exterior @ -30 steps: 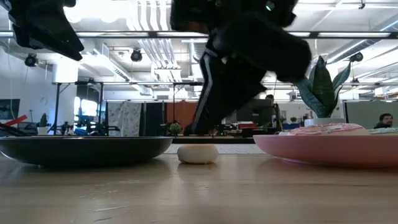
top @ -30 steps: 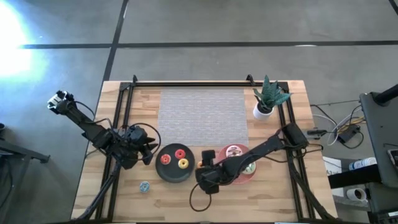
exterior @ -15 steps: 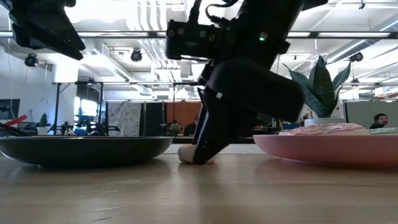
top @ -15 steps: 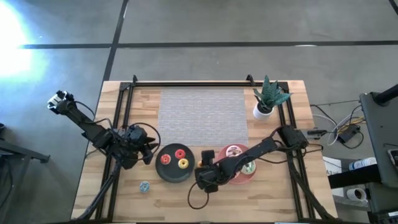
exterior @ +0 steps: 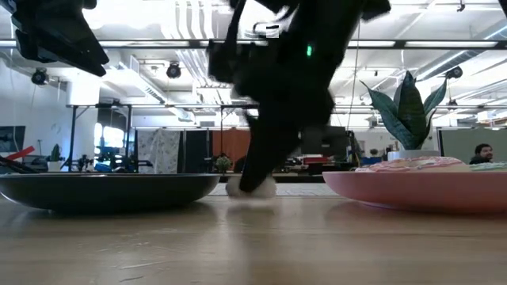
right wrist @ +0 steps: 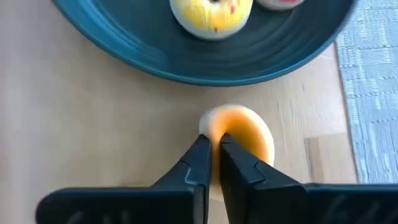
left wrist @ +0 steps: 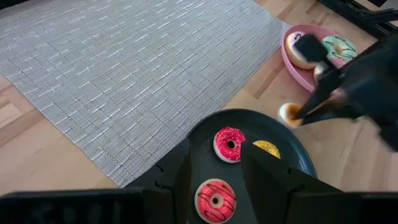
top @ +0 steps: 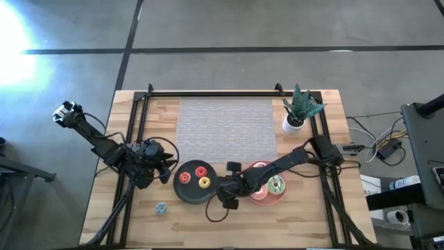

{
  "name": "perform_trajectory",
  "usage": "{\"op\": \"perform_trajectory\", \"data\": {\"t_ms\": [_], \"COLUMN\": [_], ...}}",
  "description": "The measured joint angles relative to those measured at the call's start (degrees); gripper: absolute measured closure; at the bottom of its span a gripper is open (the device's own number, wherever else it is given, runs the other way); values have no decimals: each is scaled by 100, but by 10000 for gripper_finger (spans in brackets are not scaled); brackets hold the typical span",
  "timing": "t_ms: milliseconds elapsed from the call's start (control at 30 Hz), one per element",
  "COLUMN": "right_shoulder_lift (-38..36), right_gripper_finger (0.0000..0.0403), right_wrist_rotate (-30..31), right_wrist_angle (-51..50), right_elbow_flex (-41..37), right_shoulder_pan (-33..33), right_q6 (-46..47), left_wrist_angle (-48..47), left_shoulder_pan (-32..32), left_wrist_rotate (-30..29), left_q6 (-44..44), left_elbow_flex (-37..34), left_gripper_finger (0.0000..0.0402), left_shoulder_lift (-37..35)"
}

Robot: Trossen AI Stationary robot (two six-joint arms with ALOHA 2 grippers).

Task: Pick & Place donuts
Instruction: Put the small white donut on the black plate

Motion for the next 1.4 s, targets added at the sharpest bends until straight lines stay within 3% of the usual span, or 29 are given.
{"op": "perform_trajectory", "data": {"t_ms": [167, 267, 367, 500, 633, 800, 1000, 1400], "right_shoulder_lift": [-771, -1216, -1736, -2376, -2648, -2599, -2464, -2341], "right_gripper_finger": [390, 390, 390, 390, 390, 390, 390, 390], "right_wrist_rotate": [-25, 150, 390, 797, 942, 1131, 1229, 1231], "right_wrist_angle": [59, 240, 1109, 2922, 4651, 6121, 6176, 6158], "right_elbow_flex": [10, -160, -546, -1285, -1907, -2118, -1832, -1478], "right_shoulder_pan": [-60, -276, -620, -1067, -1348, -1395, -1364, -1368], "right_q6": [897, 1858, 3098, 4656, 5364, 6035, 6047, 5763], "left_wrist_angle": [34, 445, 1524, 3252, 4452, 5089, 5261, 5816], "left_shoulder_pan": [0, -13, -55, -59, -59, -42, 219, 961], "left_wrist_rotate": [-70, -371, -693, -868, -1029, -1985, -2970, -2931], "left_q6": [39, 547, 1770, 4077, 5870, 7213, 7459, 7456], "left_elbow_flex": [0, 0, 0, 0, 0, 84, 260, 343], "left_gripper_finger": [290, 290, 290, 290, 290, 290, 290, 290], "left_shoulder_lift": [0, 0, 18, 188, 439, 732, 987, 1427]}}
